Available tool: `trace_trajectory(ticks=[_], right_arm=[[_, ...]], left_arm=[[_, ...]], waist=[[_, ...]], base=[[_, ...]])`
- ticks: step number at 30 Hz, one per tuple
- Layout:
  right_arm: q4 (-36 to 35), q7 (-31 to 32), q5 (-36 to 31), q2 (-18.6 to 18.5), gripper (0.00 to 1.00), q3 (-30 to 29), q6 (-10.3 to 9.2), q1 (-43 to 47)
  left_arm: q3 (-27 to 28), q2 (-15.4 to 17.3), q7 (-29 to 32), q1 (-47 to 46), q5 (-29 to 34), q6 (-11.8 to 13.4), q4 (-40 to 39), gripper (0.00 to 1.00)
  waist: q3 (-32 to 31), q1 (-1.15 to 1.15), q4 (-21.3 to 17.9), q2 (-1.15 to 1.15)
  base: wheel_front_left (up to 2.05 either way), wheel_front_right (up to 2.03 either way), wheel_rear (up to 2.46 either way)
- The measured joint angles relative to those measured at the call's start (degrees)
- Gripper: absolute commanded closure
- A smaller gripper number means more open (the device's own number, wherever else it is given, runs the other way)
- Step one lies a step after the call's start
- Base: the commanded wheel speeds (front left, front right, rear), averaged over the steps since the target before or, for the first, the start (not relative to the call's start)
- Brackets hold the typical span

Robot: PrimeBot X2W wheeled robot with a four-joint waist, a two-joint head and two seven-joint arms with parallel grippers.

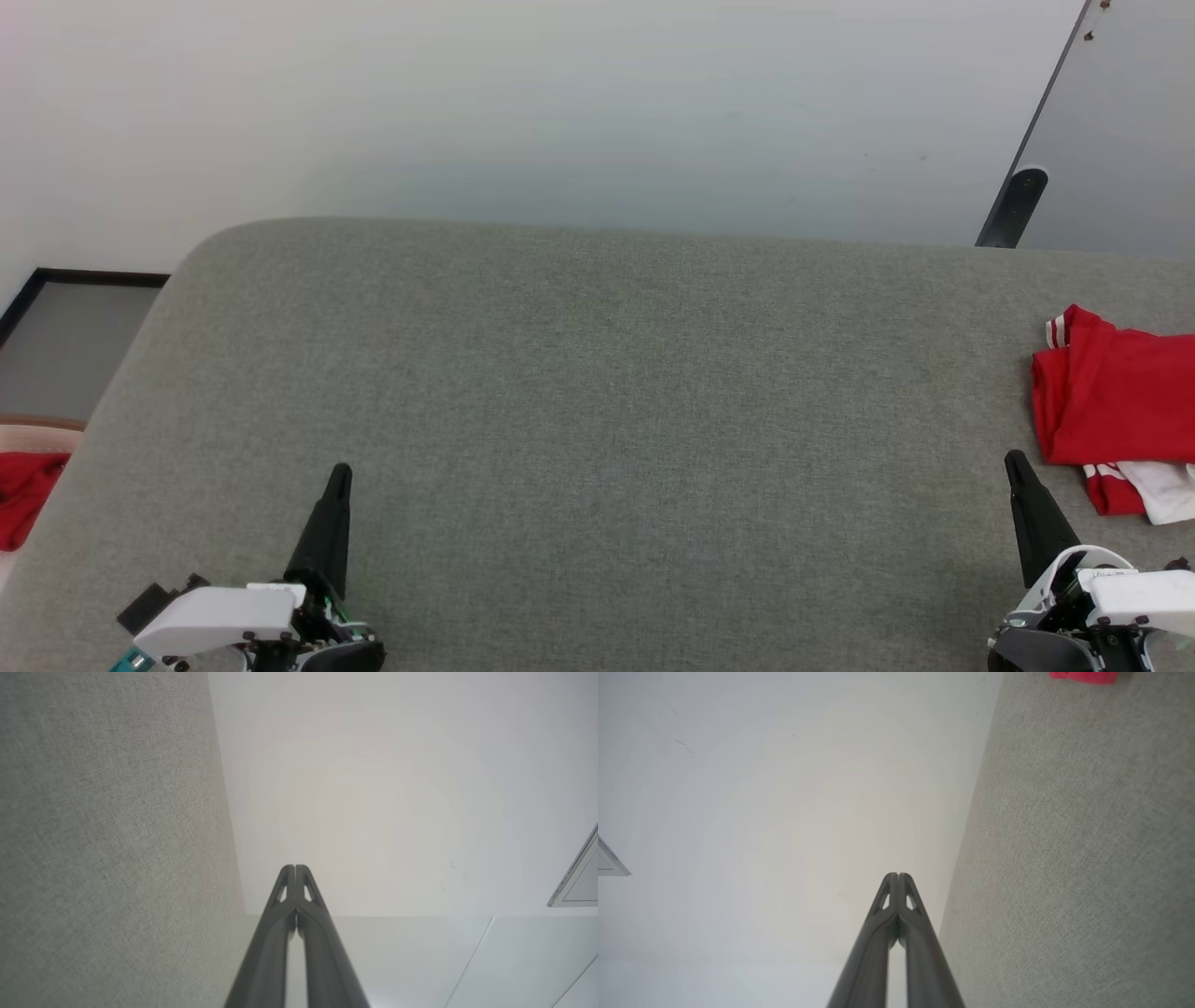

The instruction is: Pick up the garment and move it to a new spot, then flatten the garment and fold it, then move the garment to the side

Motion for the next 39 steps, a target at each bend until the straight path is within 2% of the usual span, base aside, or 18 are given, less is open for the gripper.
trace_trajectory(ticks=[39], right_arm=[[0.00, 0.00, 0.00, 0.00, 1.00, 0.00, 0.00, 0.00]], left_arm=[[0.00, 0.00, 0.00, -0.01, 0.00, 0.00, 0.00, 1.00]], waist=[[0.00, 0.00, 0.00, 0.00]], base=[[0.00, 0.00, 0.00]])
